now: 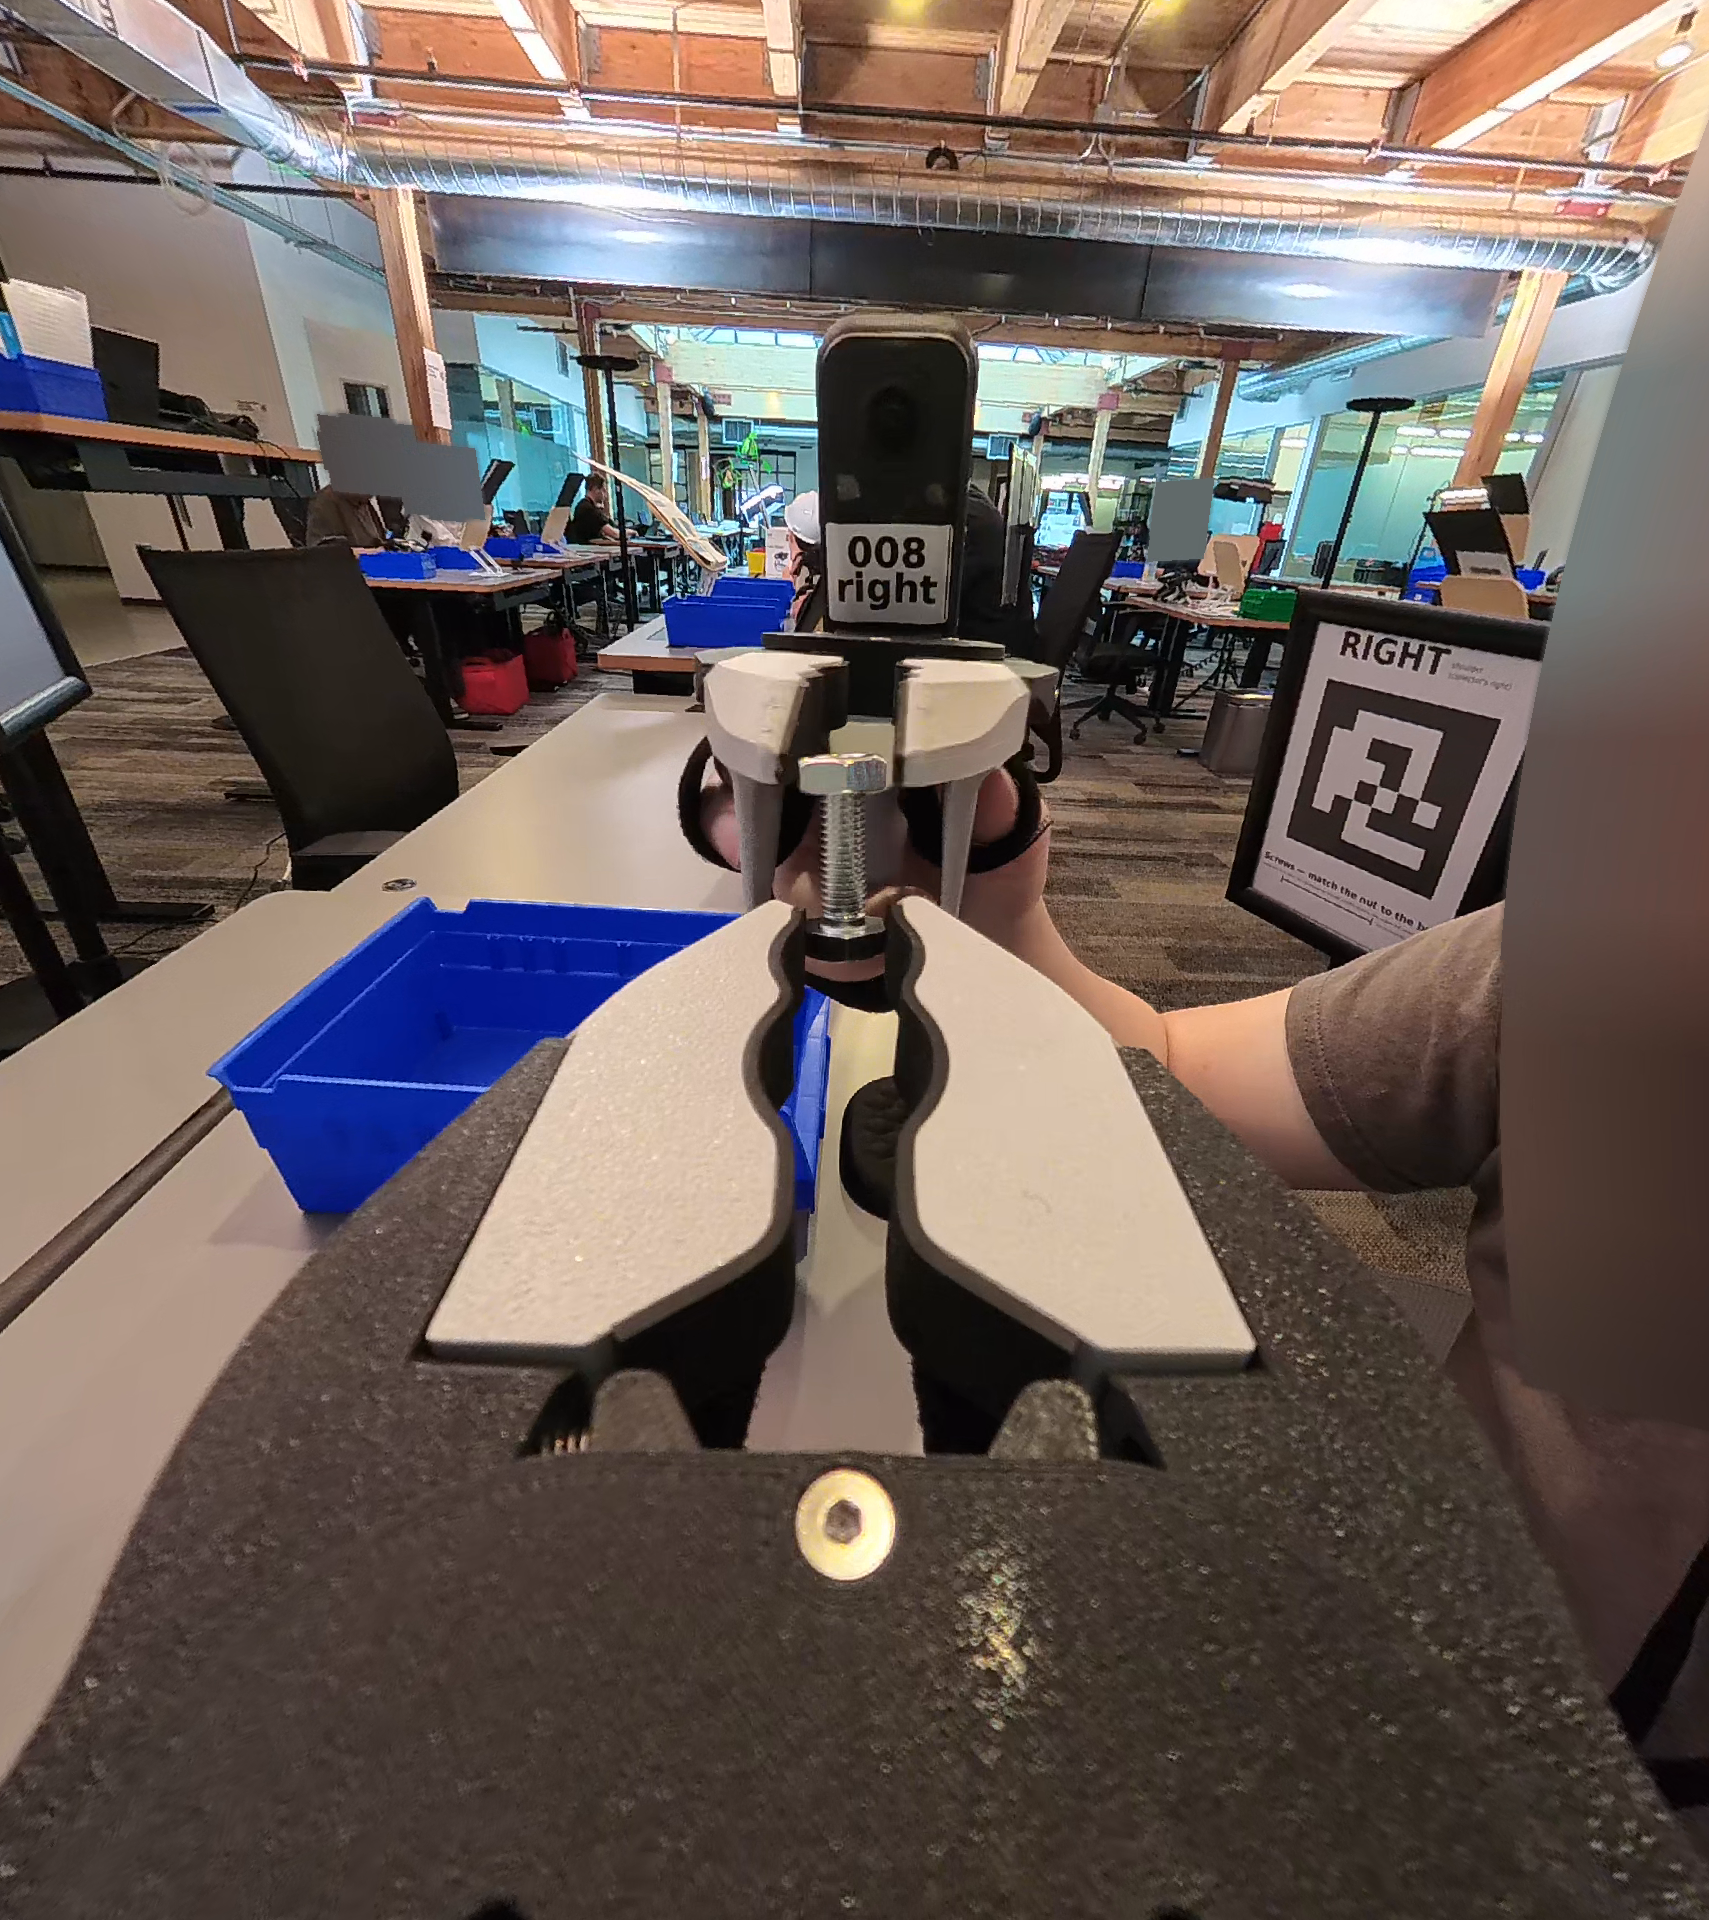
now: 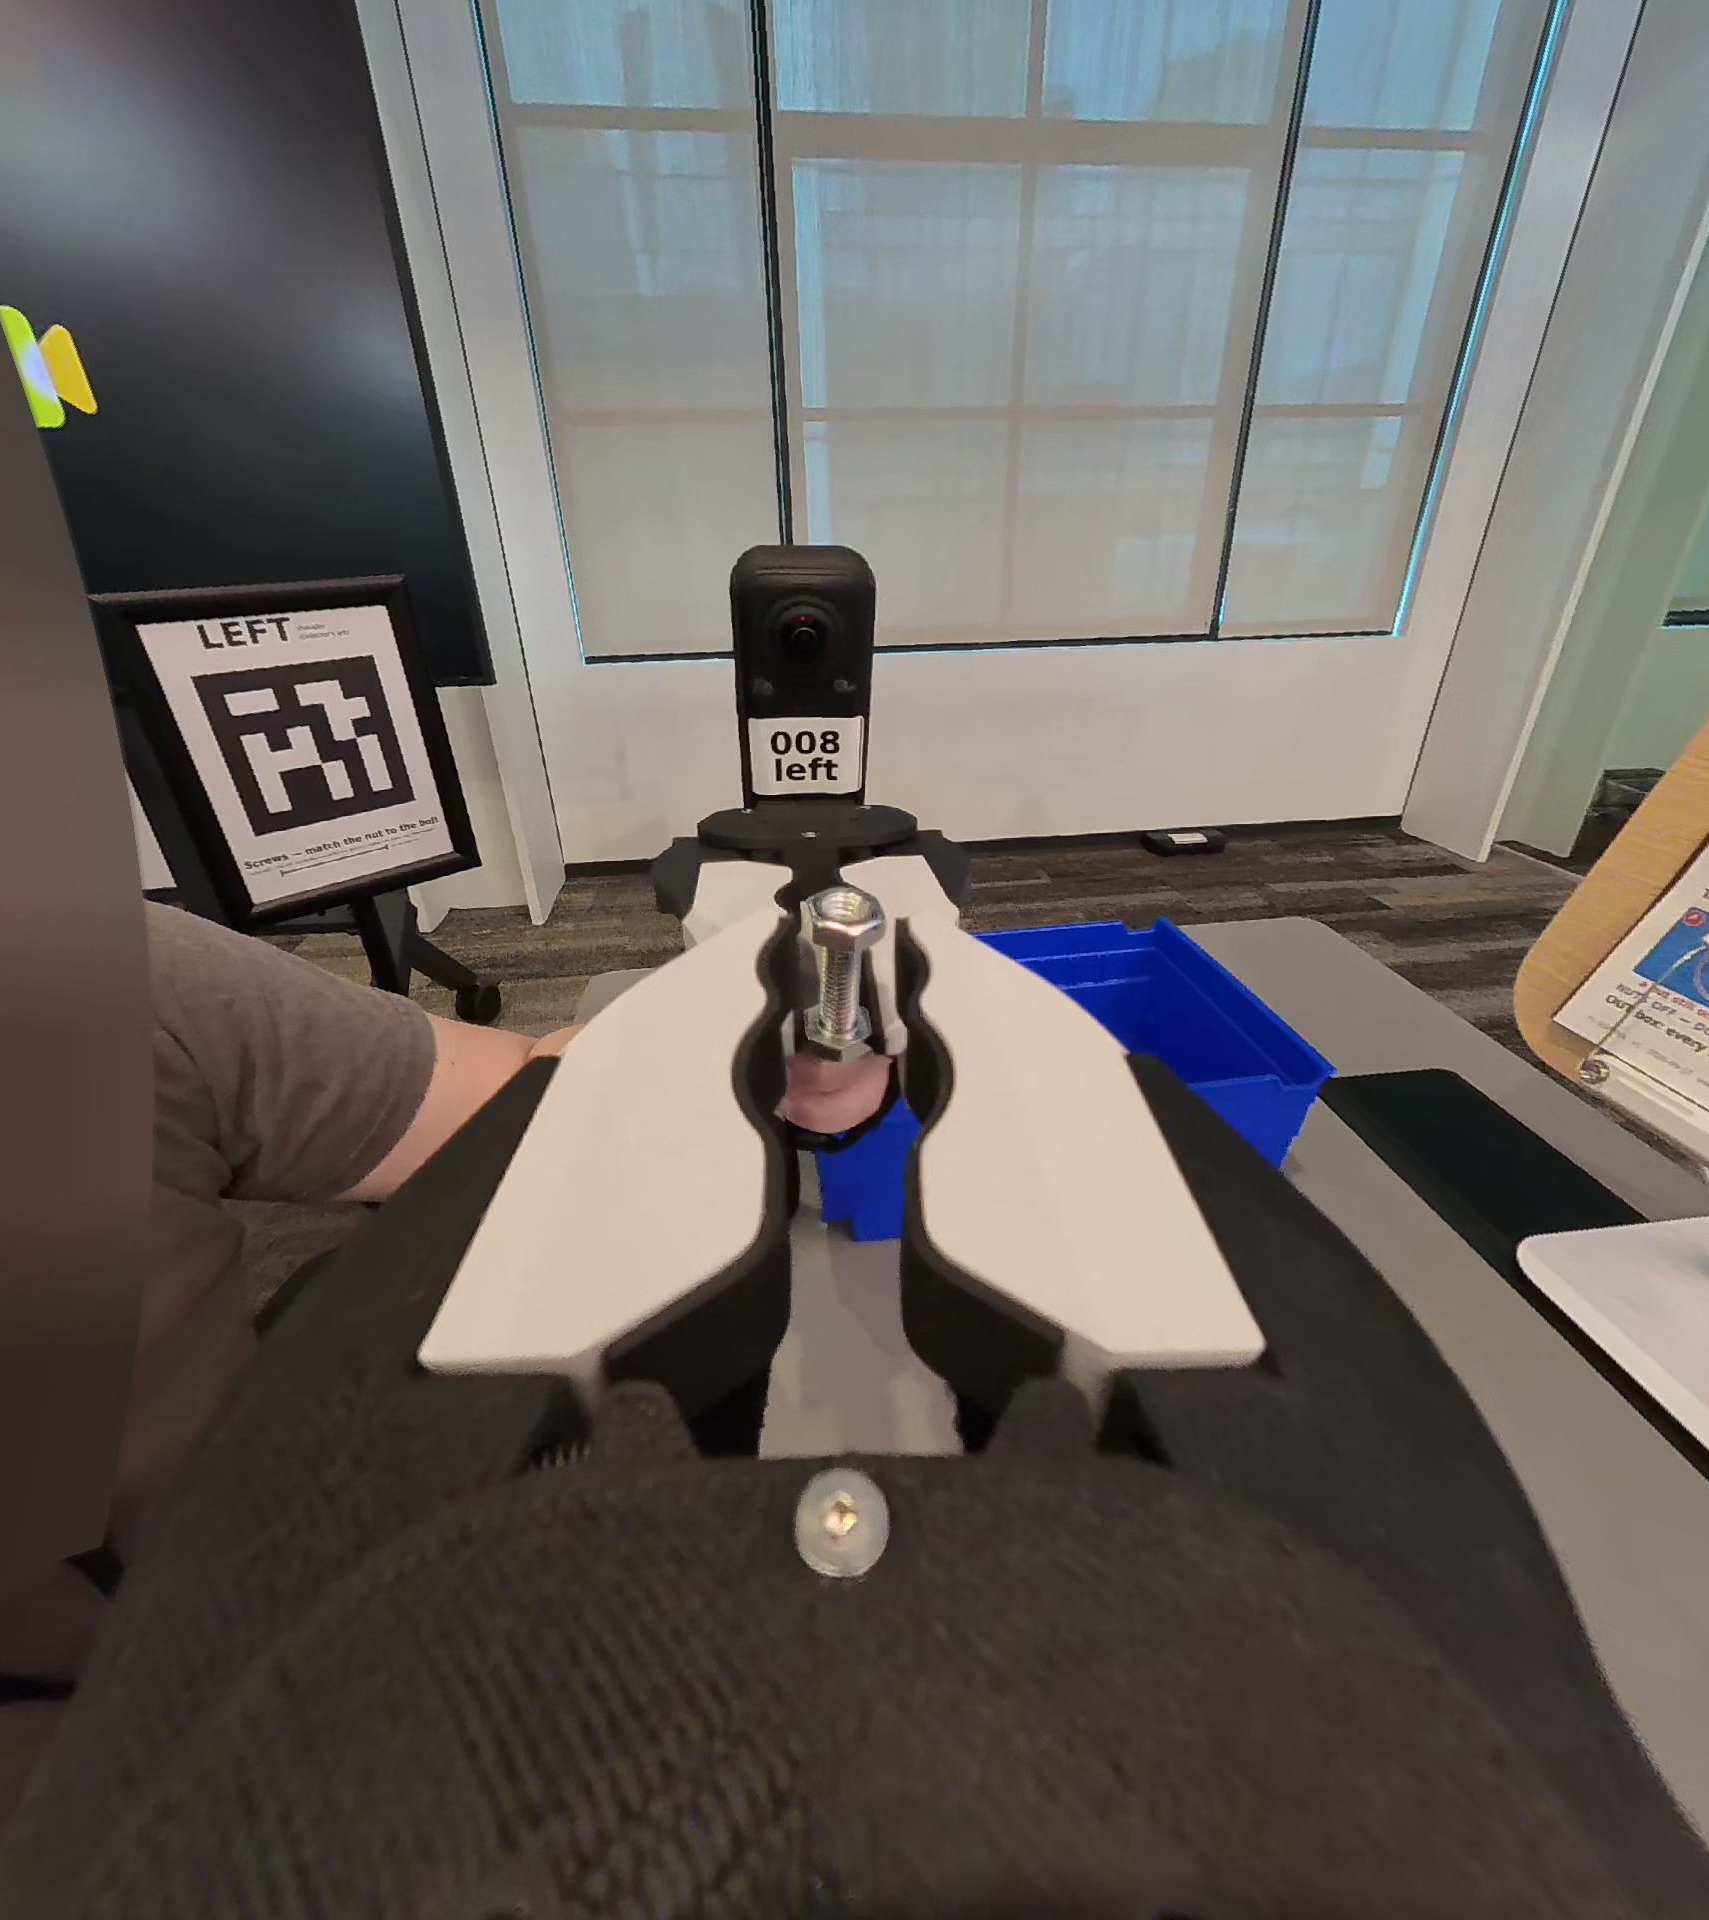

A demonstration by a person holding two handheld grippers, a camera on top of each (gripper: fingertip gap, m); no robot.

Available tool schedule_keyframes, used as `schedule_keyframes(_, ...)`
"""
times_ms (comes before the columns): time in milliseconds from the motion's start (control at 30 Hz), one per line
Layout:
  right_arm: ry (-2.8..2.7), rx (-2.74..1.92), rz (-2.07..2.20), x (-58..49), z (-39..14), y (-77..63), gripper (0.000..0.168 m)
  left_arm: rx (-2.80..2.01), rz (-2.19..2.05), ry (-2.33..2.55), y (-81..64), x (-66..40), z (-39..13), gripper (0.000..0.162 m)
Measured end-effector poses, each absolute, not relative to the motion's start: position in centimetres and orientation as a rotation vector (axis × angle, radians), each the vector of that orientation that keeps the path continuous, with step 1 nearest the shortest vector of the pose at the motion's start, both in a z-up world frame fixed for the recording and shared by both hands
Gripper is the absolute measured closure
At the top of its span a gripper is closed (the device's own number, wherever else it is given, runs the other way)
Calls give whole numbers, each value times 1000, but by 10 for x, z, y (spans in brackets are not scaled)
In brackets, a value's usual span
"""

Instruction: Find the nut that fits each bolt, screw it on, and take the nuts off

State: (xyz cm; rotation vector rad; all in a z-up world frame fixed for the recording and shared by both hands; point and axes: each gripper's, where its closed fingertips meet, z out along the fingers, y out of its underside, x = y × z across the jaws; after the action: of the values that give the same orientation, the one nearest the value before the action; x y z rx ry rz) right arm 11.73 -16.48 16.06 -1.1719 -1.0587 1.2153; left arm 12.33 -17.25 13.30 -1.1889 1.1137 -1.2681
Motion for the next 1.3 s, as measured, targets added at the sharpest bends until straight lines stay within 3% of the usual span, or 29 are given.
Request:
schedule_keyframes(400,-1083,-1162,1199,113,159,-169,152,-1189,-1272,1136,-176,127,131,148)
schedule_keyframes(533,-1081,-1179,1226,111,157,-169,144,-1188,-1268,1132,-176,126,131,148)
schedule_keyframes(1300,-1067,-1155,1228,117,162,-167,154,-1187,-1271,1139,-177,126,130,148)
